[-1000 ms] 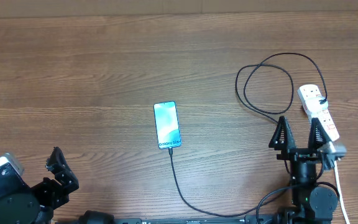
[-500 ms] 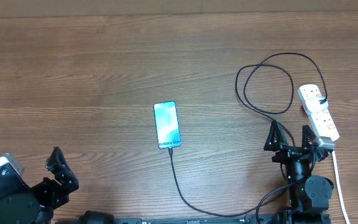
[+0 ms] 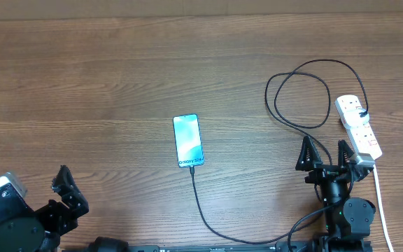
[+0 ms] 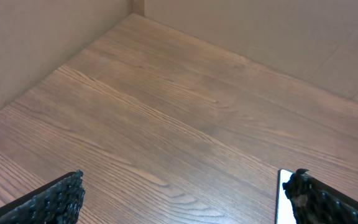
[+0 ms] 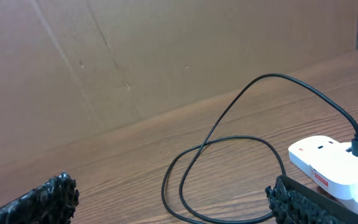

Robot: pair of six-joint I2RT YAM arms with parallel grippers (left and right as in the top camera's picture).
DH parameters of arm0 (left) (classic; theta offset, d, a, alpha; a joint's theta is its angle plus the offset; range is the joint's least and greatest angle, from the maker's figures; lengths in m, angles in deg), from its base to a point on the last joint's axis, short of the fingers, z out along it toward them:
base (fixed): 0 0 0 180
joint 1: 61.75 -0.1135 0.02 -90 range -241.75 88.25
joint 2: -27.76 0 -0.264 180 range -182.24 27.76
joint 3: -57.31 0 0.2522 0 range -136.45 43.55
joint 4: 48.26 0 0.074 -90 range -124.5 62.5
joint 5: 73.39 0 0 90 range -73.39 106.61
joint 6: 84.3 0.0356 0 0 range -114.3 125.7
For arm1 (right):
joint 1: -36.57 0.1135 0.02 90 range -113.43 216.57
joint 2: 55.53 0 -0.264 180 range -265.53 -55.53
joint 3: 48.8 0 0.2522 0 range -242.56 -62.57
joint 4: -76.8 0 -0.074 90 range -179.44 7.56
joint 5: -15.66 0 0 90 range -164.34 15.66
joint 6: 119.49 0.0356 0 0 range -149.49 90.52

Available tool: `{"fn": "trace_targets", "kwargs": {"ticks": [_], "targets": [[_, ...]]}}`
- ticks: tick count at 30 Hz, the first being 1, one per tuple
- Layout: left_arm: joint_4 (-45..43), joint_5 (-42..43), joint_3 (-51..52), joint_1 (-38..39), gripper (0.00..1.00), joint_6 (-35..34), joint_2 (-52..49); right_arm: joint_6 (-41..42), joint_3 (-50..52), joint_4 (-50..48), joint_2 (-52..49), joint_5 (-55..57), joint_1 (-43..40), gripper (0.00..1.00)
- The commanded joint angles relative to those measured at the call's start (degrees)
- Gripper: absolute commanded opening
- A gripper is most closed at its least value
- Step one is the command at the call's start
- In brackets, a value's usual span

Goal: Plug charger to phone and switch on socket

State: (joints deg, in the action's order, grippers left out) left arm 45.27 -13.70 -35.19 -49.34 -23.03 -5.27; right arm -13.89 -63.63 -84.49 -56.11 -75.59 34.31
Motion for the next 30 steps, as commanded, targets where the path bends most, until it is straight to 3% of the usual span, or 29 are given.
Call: {"fn": "trace_targets", "kwargs": {"ticks": [1,26,30], "targets": [[-0.02,-0.96,-0.11,0.37,1.0,0.42,0.11,-0.46,0.61,-0.26,0.42,-0.31,-0.07,1.0],[-0.92,-3.74,-0.07,0.96,1.0,0.39,-0.09,-0.46,0.61,-0.26,0.42,-0.31,-0.07,1.0],[-3.21,-0.83,2.05,1.92,0.99,0.39,0.22,-0.46,0.61,-0.26,0.42,-0.31,-0.07,1.0]]}}
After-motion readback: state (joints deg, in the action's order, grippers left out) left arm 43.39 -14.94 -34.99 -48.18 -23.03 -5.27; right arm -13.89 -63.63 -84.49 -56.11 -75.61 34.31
